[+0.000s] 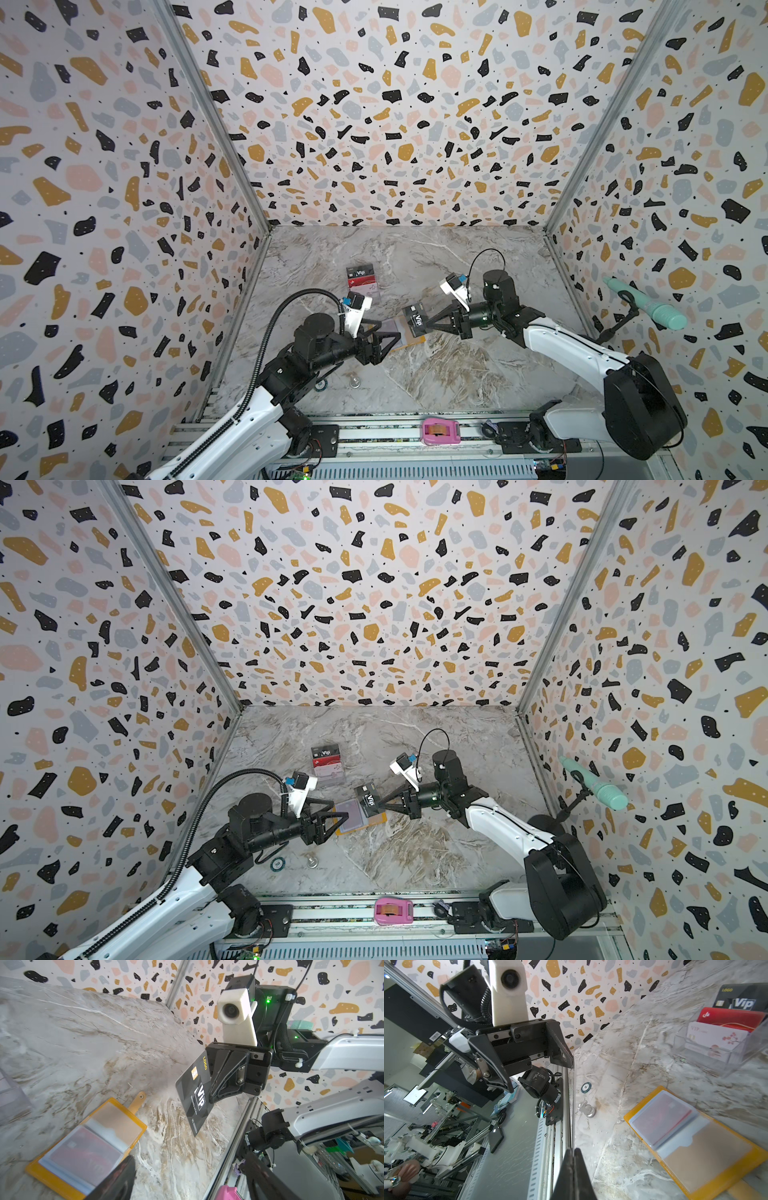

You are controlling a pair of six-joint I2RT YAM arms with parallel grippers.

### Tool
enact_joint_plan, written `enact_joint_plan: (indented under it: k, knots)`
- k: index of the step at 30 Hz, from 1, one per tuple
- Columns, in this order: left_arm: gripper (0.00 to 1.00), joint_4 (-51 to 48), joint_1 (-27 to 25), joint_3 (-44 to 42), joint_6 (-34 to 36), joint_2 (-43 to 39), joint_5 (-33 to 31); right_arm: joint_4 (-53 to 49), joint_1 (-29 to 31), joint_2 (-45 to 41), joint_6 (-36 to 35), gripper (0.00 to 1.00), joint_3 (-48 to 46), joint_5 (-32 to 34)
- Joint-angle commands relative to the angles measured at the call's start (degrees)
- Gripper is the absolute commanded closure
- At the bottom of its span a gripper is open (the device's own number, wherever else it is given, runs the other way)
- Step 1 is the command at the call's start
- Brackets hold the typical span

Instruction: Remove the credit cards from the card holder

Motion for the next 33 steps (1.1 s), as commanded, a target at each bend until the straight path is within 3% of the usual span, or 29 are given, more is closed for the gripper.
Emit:
enact_joint_plan:
  k: [1,7,15,24,33]
  knots:
    - [0.19,2.88,0.37,1.76,-0.08,1.38,6.25,2.34,1.38,-2.30,0.25,1.00,-0.64,-4.23]
    - [0.25,5.07,0.37,2.18,-0.36,3.38,9.31,1.45,3.59,-2.93,-0.64,1.00,-0.24,-4.16]
    - [0.41,7.03,0.37,1.87,-0.32,3.78,13.70,0.67,4.96,-2.42,-2.38,1.00,-0.45,-4.84]
    - [0.62,7.79,0.37,1.73,-0.11,4.66,15.05,-0.14,5.67,-0.11,-3.55,1.00,-0.06,-5.18]
    - [0.74,9.07,0.37,1.16,-0.08,5.19,15.71,-2.71,5.96,1.14,-5.56,1.00,0.36,-4.38]
